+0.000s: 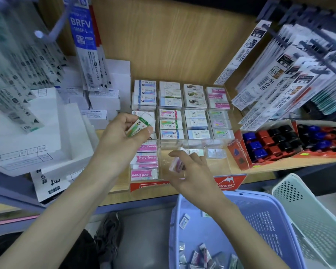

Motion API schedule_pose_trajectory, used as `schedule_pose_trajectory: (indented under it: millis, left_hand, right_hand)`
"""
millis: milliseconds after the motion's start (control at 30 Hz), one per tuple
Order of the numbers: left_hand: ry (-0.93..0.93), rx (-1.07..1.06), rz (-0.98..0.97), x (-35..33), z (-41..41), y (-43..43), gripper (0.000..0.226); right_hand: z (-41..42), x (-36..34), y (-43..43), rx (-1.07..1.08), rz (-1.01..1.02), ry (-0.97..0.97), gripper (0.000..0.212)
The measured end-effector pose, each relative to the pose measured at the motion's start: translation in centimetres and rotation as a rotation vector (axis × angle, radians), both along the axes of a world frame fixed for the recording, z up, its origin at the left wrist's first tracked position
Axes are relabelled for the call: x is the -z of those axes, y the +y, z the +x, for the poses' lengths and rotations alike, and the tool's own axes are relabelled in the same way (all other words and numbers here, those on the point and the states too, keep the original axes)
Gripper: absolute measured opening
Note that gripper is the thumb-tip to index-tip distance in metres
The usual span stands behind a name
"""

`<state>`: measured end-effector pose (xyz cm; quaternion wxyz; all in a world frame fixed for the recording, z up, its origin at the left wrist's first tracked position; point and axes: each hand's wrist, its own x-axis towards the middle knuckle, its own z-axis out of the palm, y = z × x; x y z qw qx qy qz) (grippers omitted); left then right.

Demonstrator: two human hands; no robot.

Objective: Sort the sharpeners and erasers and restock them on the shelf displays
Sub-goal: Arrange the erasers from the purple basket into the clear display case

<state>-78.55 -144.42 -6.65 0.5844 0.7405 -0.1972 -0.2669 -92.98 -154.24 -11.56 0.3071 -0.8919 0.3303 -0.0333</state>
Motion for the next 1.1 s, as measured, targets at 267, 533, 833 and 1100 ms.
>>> schedule_pose_trajectory:
  millis: [267,533,833,1100]
  left_hand:
    - [0.013,0.002,0.004,-0.1,0.0,0.1,0.023]
    - [0.027,-0.001,-0.002,-0.1,0.0,0.2,0.024]
    - [0.031,0.000,-0.010,0.1,0.0,0.1,0.023]
    - [0.022,0.008,-0.004,0.2,-0.1,0.1,0.022]
  right_hand:
    - [0.3,-1.2,-0.5,-0.077,0.047,-0.098,0.047]
    - [1.6,0.0,-2.4,-0.137,-0.381,0.096,0.018]
    - [1.6,0.1,-5.0,-0.480,-0.435,0.104,0.022]
    - [3.0,-0.1,-4.9,-0.682,-0.575,0.383,0.020]
